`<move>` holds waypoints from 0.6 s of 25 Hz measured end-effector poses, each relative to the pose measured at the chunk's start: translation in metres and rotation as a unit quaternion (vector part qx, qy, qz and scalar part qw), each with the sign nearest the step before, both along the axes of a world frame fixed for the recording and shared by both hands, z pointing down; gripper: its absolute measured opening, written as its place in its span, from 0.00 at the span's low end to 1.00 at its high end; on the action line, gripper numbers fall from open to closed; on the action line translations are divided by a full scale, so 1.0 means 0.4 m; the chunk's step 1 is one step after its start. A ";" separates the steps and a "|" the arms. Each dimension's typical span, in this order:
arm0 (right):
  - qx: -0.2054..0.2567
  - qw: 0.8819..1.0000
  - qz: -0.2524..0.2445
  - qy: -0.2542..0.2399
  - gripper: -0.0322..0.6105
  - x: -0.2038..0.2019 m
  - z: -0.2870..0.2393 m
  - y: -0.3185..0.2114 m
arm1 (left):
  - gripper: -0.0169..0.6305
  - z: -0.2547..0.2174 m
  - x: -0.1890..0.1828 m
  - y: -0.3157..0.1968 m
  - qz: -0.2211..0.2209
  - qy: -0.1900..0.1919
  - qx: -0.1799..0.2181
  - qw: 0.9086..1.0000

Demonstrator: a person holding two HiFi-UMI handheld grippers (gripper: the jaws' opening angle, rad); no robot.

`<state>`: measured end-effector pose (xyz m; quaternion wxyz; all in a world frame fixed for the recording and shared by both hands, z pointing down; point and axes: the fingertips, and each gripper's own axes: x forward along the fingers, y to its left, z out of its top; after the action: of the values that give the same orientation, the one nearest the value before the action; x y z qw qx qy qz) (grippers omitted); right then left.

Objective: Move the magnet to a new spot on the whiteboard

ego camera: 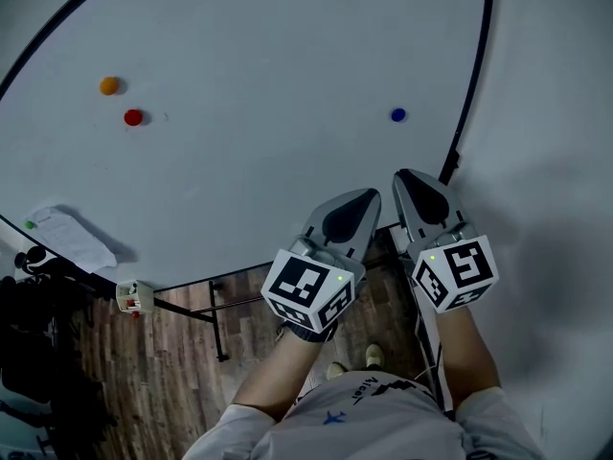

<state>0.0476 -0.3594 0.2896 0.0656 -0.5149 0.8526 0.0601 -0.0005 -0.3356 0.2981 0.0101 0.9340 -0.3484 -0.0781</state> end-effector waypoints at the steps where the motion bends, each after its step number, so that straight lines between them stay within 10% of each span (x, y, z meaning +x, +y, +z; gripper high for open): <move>1: -0.001 1.000 -0.001 -0.002 0.10 -0.004 0.001 0.007 | 0.05 0.001 -0.003 0.003 0.001 0.000 0.000 1.000; 15: -0.039 0.998 -0.030 -0.035 0.07 -0.030 0.039 0.058 | 0.05 0.022 -0.014 0.041 0.003 -0.003 -0.013 1.000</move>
<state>0.0355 -0.3361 0.3053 0.0767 -0.4930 0.8666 0.0066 -0.0059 -0.3193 0.3071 0.0218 0.9351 -0.3467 -0.0707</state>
